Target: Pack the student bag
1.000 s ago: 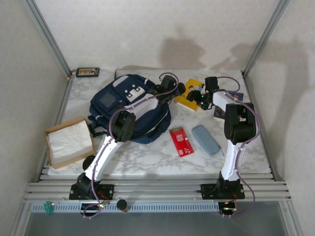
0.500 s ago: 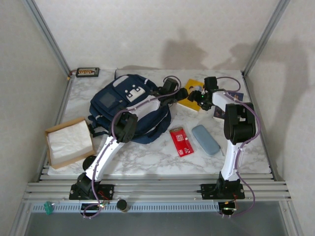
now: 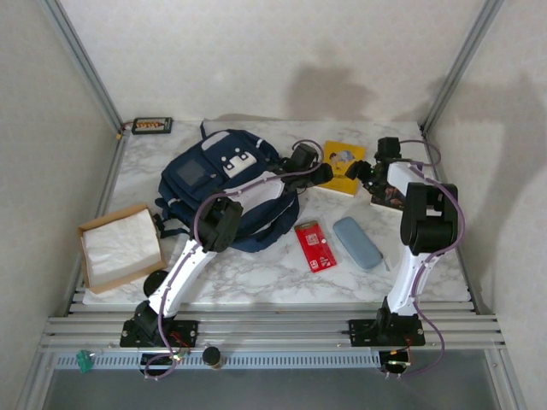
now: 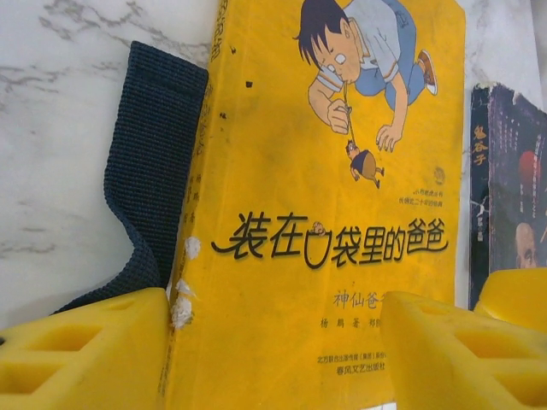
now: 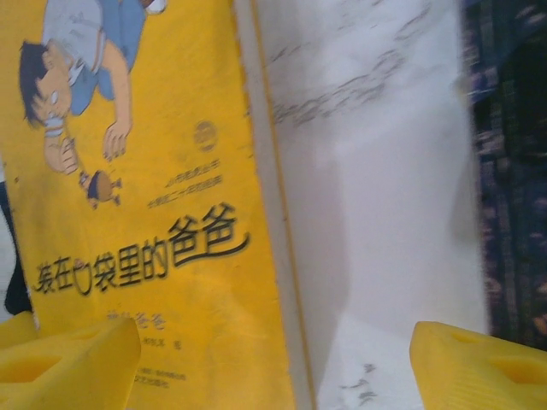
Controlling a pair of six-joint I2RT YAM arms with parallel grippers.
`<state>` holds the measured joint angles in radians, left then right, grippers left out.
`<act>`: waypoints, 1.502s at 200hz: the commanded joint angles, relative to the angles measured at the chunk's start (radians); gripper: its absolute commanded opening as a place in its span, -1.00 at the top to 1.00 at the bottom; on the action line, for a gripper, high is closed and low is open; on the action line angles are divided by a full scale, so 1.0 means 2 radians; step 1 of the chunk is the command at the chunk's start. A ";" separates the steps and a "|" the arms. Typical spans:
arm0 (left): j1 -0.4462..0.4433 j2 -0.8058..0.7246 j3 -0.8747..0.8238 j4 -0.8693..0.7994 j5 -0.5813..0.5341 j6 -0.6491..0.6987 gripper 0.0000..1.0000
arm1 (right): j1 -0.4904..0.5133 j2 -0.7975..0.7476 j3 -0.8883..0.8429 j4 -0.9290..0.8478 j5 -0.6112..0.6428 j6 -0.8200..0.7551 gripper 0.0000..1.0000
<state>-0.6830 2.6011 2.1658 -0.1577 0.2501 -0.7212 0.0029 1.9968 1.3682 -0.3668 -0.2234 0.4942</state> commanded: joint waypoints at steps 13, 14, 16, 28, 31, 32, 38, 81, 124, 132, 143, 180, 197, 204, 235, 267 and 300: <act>-0.017 -0.013 -0.039 -0.023 0.019 -0.007 -0.30 | 0.015 0.036 0.025 -0.012 -0.033 -0.017 -0.61; -0.017 -0.013 -0.040 -0.022 0.019 -0.007 -0.30 | 0.015 0.037 0.025 -0.012 -0.033 -0.017 -0.61; -0.017 -0.013 -0.040 -0.022 0.020 -0.007 -0.29 | 0.015 0.039 0.026 -0.012 -0.035 -0.017 -0.60; -0.017 -0.012 -0.040 -0.021 0.026 -0.007 -0.27 | 0.017 0.050 0.035 -0.013 -0.044 -0.017 -0.56; -0.017 -0.012 -0.040 -0.021 0.027 -0.008 -0.27 | 0.018 0.052 0.038 -0.015 -0.046 -0.019 -0.55; -0.017 -0.012 -0.040 -0.021 0.027 -0.008 -0.27 | 0.018 0.053 0.038 -0.015 -0.046 -0.019 -0.54; -0.018 -0.012 -0.040 -0.021 0.028 -0.007 -0.26 | 0.021 0.056 0.042 -0.017 -0.047 -0.022 -0.52; -0.021 -0.005 -0.040 -0.011 0.050 -0.008 -0.18 | 0.026 0.036 0.030 0.005 -0.096 -0.028 -0.32; -0.022 -0.007 -0.040 -0.022 0.036 0.000 -0.16 | 0.024 -0.001 0.017 0.009 -0.096 -0.040 -0.11; -0.022 -0.008 -0.041 -0.024 0.033 0.001 -0.16 | 0.022 -0.005 0.014 0.010 -0.094 -0.040 -0.06; -0.022 -0.008 -0.040 -0.026 0.032 0.003 -0.16 | 0.021 -0.010 0.015 0.005 -0.087 -0.041 -0.02; -0.021 -0.010 -0.041 -0.038 0.014 0.012 -0.16 | 0.020 -0.026 0.018 -0.004 -0.062 -0.044 0.23; -0.021 -0.010 -0.041 -0.040 0.014 0.014 -0.16 | 0.019 -0.028 0.022 -0.011 -0.051 -0.046 0.31; -0.021 -0.009 -0.041 -0.042 0.012 0.015 -0.15 | 0.019 -0.027 0.024 -0.016 -0.047 -0.047 0.33; -0.021 -0.011 -0.040 -0.042 0.011 0.016 -0.16 | 0.018 -0.038 0.021 -0.018 -0.042 -0.048 0.46; -0.020 -0.015 -0.039 -0.044 0.007 0.017 -0.17 | 0.018 -0.044 0.026 -0.020 -0.045 -0.048 0.63; -0.019 -0.019 -0.033 -0.044 0.006 0.016 -0.18 | 0.016 -0.053 0.031 -0.024 -0.054 -0.049 0.82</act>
<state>-0.6907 2.5778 2.1162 -0.1417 0.2382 -0.6827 0.0334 1.9411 1.4025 -0.3908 -0.3115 0.4068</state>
